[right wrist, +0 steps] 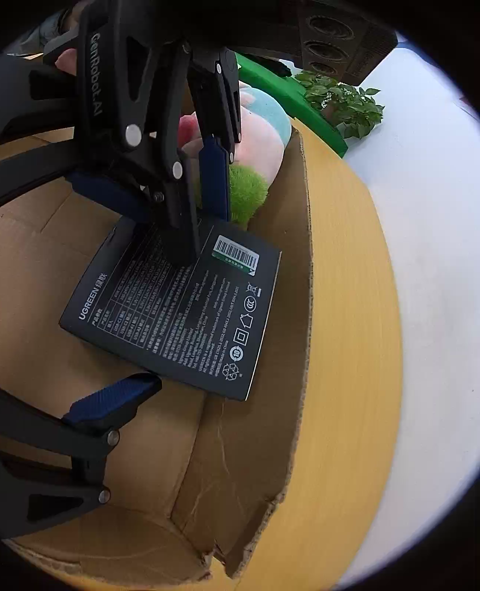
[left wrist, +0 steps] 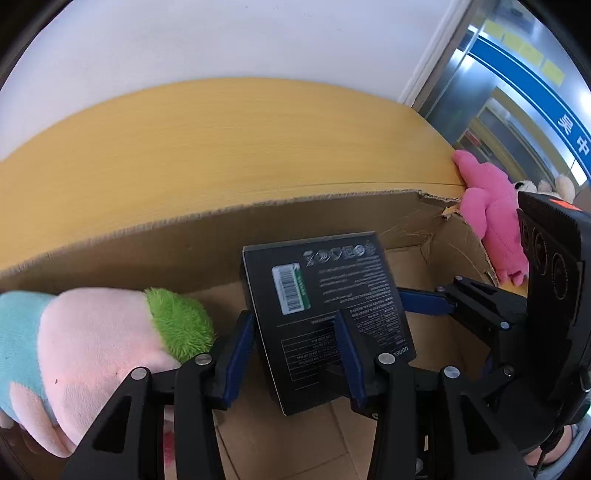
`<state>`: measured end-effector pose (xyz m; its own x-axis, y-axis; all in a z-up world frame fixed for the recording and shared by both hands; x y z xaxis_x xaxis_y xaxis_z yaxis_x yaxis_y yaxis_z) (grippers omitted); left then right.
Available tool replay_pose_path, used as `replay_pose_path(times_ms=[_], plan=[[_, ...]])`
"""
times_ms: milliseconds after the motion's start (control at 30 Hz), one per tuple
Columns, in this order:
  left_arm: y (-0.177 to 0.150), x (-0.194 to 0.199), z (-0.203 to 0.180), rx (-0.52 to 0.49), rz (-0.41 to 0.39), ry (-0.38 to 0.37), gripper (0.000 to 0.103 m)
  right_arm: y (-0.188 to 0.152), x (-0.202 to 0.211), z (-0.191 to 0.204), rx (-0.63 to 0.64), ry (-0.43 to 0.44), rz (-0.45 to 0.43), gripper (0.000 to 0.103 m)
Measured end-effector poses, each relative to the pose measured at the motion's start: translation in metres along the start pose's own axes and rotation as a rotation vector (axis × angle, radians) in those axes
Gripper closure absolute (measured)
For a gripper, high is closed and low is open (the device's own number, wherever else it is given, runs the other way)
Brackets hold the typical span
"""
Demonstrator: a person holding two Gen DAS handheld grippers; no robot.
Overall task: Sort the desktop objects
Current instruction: 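Carry the black box into the cardboard box and open the left tool, then raise the left tool out of the cardboard box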
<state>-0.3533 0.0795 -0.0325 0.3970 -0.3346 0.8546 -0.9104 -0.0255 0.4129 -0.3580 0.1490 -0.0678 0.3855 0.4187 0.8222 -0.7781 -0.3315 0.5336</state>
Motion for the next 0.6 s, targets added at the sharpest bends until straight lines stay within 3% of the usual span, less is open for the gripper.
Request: replay_pose_path(times_ms=[100,167,267,367,500,600], plan=[[0.008,0.022,0.005,0.043,-0.059,-0.002,0.058,-0.003,0.013,-0.002,-0.005,-0.023,-0.015,0.018],[0.01,0.057,0.006,0.024,-0.141,0.014,0.056,-0.001,0.032,0.007,0.022,-0.056,-0.028,0.018],[0.001,0.113,0.005,-0.022,-0.248,-0.004,0.041,-0.004,0.083,0.018,0.087,-0.079,-0.069,0.018],[-0.027,0.168,0.018,-0.047,-0.341,0.032,0.019,-0.027,0.137,0.044,0.148,-0.056,-0.114,0.013],[-0.079,0.21,0.049,-0.045,-0.378,0.144,0.017,-0.069,0.19,0.059,0.183,-0.093,-0.139,0.011],[-0.123,0.214,0.062,-0.061,-0.35,0.216,0.017,-0.1,0.187,0.083,0.177,-0.065,-0.103,0.008]])
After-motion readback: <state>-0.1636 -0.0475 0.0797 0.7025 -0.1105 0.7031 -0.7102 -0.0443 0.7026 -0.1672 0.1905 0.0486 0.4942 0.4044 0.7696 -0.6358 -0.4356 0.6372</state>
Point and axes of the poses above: each gripper's, at about its wrist camera, not at the fingertips, and x roughly against the way its jaws point, z to its left, y to its top, the point moved 9 cm from there along -x, roughly the way its jaws point, and after that the axes turned 10 degrees about x, right-handed, at the moved point
